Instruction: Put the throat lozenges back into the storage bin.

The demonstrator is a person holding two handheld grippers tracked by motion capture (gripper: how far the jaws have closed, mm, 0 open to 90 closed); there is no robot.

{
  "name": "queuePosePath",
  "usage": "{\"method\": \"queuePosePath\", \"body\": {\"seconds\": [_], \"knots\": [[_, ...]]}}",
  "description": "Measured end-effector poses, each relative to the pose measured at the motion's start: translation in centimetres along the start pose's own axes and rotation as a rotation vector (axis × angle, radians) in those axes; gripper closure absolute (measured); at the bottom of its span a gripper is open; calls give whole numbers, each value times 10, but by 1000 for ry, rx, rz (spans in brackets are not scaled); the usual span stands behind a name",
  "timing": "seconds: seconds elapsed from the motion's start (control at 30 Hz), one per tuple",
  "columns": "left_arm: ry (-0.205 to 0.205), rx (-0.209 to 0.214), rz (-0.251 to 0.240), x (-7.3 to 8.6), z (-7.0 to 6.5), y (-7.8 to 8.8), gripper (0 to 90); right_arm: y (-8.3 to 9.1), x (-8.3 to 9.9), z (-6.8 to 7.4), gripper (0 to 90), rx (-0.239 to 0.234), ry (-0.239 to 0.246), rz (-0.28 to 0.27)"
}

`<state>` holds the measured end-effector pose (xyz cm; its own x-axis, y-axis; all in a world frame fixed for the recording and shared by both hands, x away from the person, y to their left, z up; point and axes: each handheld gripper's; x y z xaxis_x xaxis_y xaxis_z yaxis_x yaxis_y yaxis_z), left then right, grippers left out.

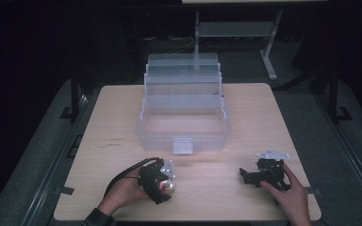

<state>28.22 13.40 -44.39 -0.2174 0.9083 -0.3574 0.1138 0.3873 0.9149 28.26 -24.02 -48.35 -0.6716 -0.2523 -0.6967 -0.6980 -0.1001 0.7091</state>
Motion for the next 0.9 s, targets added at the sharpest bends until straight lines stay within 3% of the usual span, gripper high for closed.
{"method": "queuePosePath", "body": {"seconds": [0.63, 0.9], "knots": [[26, 4, -26, 1, 0, 11, 198, 0, 0, 0, 0, 0, 0, 0], [18, -1, -25, -2, 1, 18, 198, 0, 0, 0, 0, 0, 1, -1]]}}
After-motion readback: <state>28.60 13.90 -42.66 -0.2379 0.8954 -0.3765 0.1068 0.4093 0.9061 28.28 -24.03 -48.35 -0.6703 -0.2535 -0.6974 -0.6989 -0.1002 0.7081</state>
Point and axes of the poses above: each handheld gripper's, and its own axes: y roughly backward along the jaws, x roughly out of its underside, z roughly to its left, and after that the axes turned 11 degrees about x, right-handed
